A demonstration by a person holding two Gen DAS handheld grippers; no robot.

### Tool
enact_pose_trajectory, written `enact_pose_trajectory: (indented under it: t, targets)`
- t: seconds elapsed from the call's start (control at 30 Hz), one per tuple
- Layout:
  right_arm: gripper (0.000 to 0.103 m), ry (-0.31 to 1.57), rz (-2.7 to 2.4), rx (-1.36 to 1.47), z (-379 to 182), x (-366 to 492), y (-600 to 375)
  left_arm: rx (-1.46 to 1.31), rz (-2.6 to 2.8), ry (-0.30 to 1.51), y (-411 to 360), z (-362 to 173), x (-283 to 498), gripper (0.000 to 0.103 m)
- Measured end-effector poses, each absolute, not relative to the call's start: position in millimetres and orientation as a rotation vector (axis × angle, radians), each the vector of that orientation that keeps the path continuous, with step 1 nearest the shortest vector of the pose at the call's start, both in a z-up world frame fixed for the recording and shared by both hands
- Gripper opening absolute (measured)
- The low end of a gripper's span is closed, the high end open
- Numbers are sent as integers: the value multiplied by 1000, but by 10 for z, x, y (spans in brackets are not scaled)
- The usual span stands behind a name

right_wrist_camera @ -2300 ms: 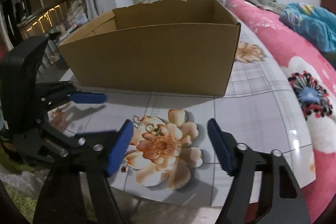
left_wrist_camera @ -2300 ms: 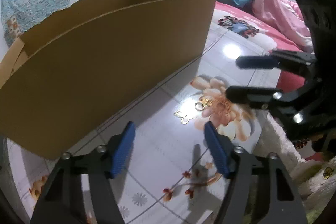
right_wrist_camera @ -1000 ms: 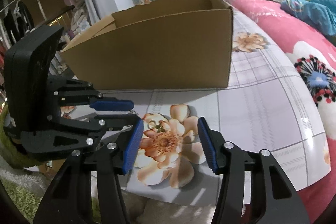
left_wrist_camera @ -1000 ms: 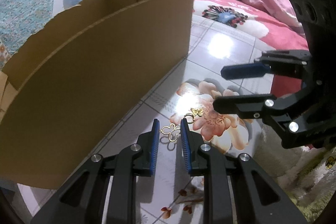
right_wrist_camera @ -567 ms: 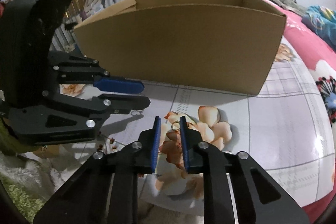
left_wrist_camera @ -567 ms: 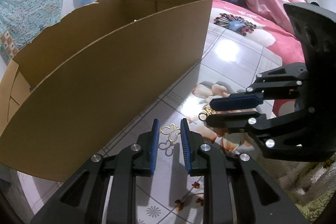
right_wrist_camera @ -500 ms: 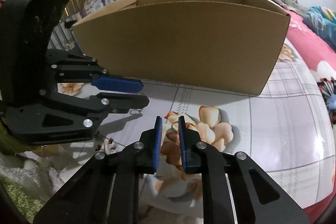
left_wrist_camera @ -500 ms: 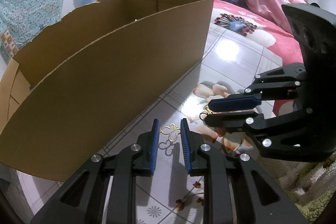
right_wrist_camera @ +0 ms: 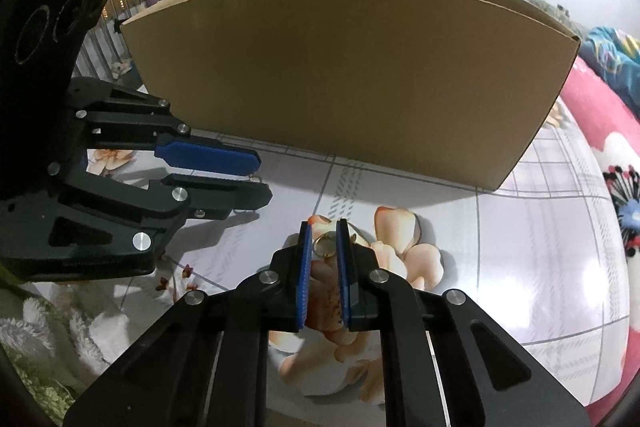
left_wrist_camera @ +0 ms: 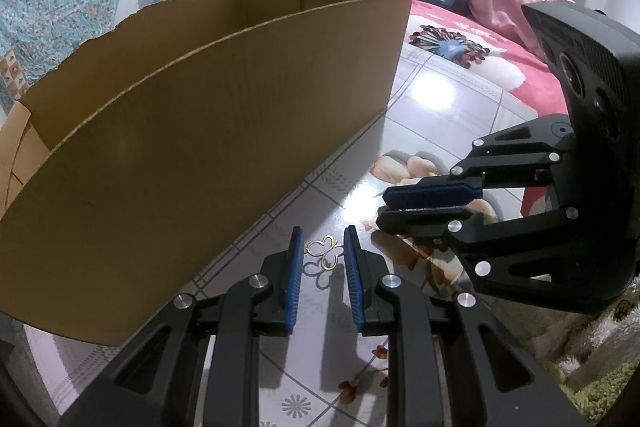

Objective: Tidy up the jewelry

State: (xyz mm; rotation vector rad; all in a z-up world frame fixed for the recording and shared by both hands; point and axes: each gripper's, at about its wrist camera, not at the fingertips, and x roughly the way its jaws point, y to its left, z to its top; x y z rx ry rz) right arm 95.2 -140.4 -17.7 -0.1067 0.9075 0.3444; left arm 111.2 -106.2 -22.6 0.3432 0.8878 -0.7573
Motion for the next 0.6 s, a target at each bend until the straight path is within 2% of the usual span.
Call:
enact_pose_trajectory:
  t: [0.37, 0.4, 0.43, 0.6]
  targets:
    - [6, 906, 334, -130, -173, 844, -1304, 346, -765, 888, -1056, -244, 1133, 20]
    - [1, 905, 335, -130, -168, 841, -1295, 346, -765, 888, -1055, -243, 1135, 20]
    - [0, 912, 338, -128, -172, 842, -1286, 346, -765, 887, -1056, -243, 1134, 20]
    - [0, 915, 349, -107, -147, 805, -1271, 347, -762, 882, -1050, -236, 1122, 20]
